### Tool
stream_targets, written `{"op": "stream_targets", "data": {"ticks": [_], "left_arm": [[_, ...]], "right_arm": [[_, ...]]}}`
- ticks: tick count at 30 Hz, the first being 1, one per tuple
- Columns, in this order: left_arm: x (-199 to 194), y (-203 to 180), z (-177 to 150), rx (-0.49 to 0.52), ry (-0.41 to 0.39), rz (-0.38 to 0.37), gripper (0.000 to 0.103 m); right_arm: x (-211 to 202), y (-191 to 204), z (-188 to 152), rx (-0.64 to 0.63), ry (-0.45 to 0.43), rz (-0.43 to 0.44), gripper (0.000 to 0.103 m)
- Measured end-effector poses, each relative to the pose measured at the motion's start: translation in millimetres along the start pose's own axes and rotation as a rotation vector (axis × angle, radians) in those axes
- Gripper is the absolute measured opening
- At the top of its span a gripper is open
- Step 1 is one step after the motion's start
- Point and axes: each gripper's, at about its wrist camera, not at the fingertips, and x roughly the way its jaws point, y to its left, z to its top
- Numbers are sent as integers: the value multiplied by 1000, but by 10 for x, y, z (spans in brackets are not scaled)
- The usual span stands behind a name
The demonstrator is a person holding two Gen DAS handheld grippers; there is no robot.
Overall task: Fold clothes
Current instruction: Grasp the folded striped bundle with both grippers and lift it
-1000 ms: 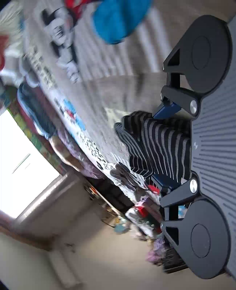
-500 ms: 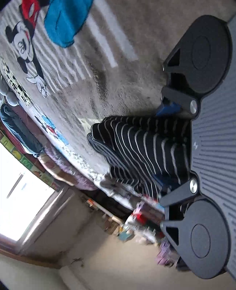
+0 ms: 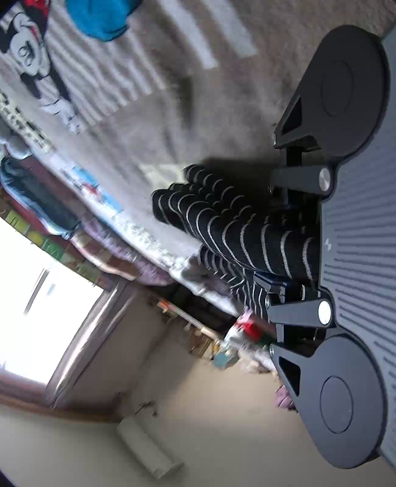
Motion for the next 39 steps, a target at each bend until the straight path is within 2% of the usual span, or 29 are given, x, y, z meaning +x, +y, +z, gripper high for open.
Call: {"op": "stream_targets", "data": {"ticks": [5, 10, 16, 20, 25, 28, 32, 39], "left_arm": [[170, -253, 101, 27, -4, -73, 34], [696, -557, 272, 118, 64, -141, 34], [1430, -859, 439, 222, 150, -242, 35], [1818, -1017, 445, 250, 196, -301, 34], [2164, -1287, 452, 247, 243, -348, 34], [2308, -1462, 464, 276, 271, -359, 34], [2539, -1662, 513, 324, 303, -380, 34], [2977, -1731, 624, 352, 297, -450, 34]], "right_arm": [[-160, 9, 159, 5, -89, 77, 38], [-439, -32, 408, -16, -231, 105, 38], [-778, -160, 751, -73, -391, 70, 38], [-1010, -328, 819, -102, -498, 16, 38], [-1256, -392, 875, -124, -597, -29, 38], [-1388, -358, 941, -156, -643, -50, 38], [-1477, -386, 1037, -125, -713, -63, 38], [-1489, -393, 1290, -211, -832, -150, 38]]}}
